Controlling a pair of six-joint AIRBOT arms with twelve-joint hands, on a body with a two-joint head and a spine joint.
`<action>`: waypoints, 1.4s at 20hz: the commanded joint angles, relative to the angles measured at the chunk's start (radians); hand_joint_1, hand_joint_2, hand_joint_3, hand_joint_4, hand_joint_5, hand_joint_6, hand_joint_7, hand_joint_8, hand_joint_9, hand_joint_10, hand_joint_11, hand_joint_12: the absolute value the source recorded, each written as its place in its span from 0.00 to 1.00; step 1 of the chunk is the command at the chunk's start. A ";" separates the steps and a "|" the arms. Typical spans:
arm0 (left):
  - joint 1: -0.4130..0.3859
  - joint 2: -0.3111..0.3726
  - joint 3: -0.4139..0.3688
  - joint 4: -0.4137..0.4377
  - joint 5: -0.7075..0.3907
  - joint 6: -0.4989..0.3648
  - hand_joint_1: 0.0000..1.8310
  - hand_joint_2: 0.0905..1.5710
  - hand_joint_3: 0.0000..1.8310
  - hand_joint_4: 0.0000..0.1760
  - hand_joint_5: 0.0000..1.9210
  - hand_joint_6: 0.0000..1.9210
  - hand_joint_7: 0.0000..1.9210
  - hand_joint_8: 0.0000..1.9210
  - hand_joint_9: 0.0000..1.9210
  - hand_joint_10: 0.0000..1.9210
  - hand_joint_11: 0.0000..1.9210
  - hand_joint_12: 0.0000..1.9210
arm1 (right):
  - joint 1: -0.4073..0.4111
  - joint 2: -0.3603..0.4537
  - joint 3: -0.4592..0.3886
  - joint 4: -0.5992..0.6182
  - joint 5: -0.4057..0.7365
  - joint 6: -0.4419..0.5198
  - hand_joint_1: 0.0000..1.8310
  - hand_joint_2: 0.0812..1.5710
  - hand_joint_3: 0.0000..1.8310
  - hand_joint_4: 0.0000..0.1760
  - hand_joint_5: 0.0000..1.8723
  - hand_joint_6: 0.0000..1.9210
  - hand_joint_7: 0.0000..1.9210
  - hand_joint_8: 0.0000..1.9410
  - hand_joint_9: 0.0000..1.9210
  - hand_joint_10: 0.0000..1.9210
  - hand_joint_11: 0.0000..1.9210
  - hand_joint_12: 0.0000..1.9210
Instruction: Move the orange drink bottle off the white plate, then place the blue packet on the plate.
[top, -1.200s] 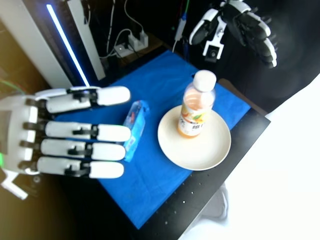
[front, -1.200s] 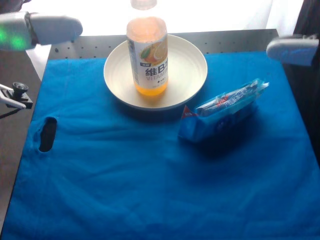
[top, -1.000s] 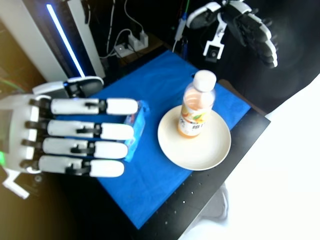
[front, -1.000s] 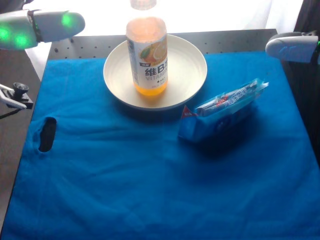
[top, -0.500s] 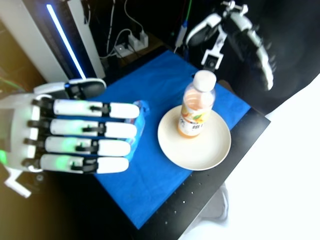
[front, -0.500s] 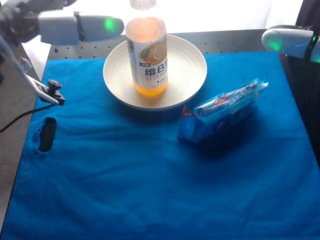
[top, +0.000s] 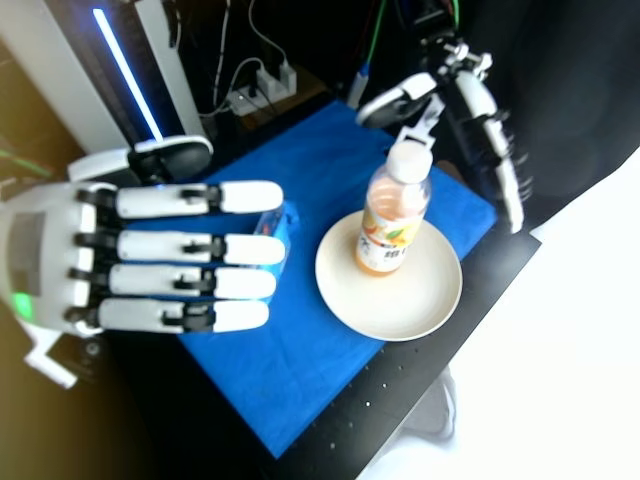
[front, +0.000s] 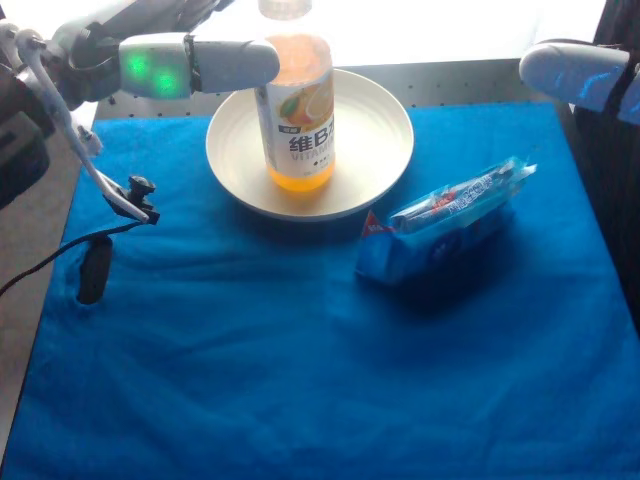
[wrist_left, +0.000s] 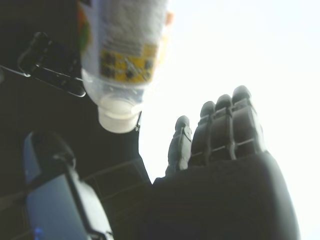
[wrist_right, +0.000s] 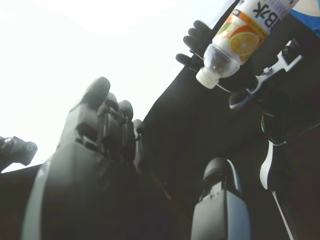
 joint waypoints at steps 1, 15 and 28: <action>-0.019 -0.006 0.009 -0.029 -0.104 -0.019 0.28 0.36 0.00 1.00 0.00 0.00 0.00 0.00 0.00 0.00 0.00 0.00 | 0.021 -0.001 0.006 0.019 0.122 0.005 0.19 0.63 0.00 0.46 0.15 0.00 0.14 0.00 0.08 0.00 0.00 0.30; -0.032 -0.088 0.052 -0.003 -0.092 -0.042 0.34 0.29 0.00 1.00 0.00 0.00 0.00 0.00 0.00 0.00 0.00 0.00 | 0.030 -0.015 0.006 0.010 0.148 0.005 0.22 0.62 0.00 0.19 0.26 0.01 0.17 0.00 0.10 0.00 0.00 0.39; -0.026 -0.169 0.148 -0.003 -0.075 -0.112 0.60 0.44 0.00 0.00 0.26 0.01 0.30 0.01 0.27 0.01 0.18 0.09 | 0.034 -0.018 -0.001 -0.003 0.177 0.005 0.30 0.63 0.00 0.11 0.28 0.01 0.18 0.00 0.12 0.00 0.00 0.36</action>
